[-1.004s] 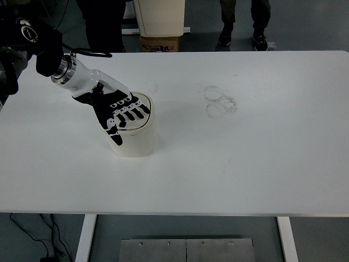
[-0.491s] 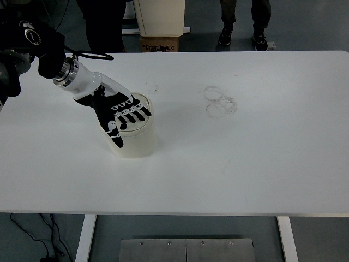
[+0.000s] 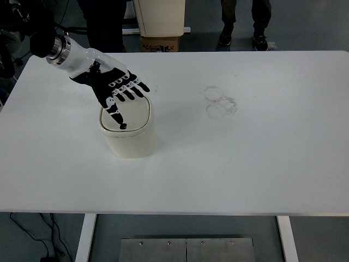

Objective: Close trash bin

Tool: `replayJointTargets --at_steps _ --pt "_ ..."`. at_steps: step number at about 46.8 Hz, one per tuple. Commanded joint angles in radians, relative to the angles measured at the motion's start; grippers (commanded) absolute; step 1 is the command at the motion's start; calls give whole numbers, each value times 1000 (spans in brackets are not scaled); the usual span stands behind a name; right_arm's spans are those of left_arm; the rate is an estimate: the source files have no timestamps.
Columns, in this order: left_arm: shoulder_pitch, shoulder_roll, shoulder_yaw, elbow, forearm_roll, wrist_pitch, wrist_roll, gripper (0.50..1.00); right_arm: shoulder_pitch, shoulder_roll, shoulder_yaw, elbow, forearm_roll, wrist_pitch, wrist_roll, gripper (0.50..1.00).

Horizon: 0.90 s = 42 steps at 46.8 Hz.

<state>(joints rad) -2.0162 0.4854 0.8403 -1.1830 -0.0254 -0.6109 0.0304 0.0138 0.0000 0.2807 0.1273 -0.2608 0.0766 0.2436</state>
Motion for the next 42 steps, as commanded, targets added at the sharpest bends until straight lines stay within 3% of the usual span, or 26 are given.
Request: replayJointTargets --at_steps 1,16,28,35,42 --pt "7 16 -9 37 -33 0 0 1000 0 0 0 0 0 0 -1 991" --pt "100 81 -89 169 -97 0 -1 1000 0 0 0 0 0 0 -1 991" --pt "321 151 -320 276 -97 0 -1 1000 0 0 0 0 0 0 0 991" --pt "467 173 -484 344 -97 68 -9 1000 0 0 -1 0 0 0 0 991" --pt "602 177 -661 407 -100 92 -13 1000 0 0 0 0 0 0 0 991"
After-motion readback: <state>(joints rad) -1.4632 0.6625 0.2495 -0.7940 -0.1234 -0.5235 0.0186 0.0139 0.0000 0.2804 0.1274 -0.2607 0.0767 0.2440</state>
